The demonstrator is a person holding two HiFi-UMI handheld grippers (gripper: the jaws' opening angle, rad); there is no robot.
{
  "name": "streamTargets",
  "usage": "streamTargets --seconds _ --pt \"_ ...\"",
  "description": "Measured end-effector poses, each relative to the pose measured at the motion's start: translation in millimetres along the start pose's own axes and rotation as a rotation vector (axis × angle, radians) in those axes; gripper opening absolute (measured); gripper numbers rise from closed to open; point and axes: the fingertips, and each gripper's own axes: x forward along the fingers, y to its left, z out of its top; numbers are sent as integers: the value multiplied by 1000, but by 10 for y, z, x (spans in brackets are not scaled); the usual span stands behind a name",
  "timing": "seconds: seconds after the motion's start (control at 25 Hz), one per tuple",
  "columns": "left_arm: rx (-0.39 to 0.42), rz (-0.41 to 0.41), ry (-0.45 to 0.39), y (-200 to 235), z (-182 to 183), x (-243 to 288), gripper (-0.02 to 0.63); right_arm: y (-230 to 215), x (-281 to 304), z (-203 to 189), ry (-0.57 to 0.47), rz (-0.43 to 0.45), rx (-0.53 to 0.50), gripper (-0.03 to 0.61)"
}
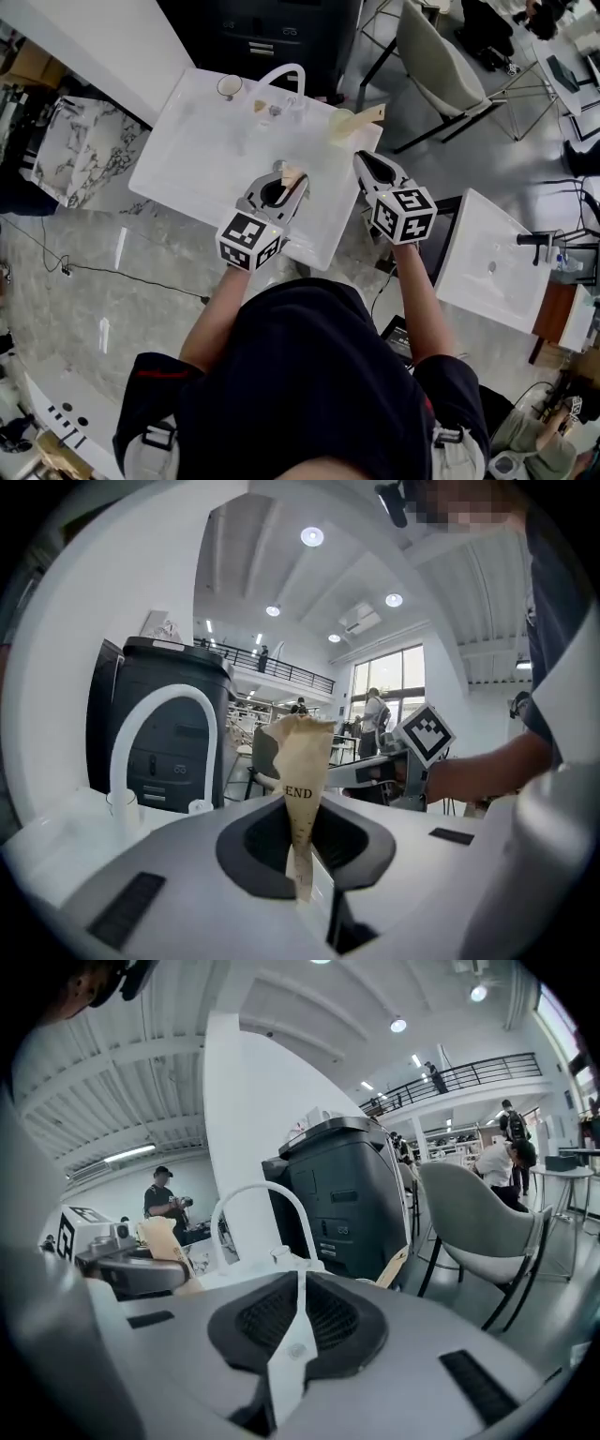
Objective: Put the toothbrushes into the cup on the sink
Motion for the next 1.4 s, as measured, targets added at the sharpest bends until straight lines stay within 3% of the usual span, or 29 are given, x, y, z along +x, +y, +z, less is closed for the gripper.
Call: streamTargets --seconds 0.6,0.96,1.4 --pt "14 -26 -25 -70 -37 -289 35 289 -187 -107 -5 -39 -20 44" --pt "40 -33 -29 -195 55 -209 35 212 -289 -24 -34 -33 -18 44" --pt "38 16 -22 -444 94 -112 35 51 -543 -44 -36 7 -11 44"
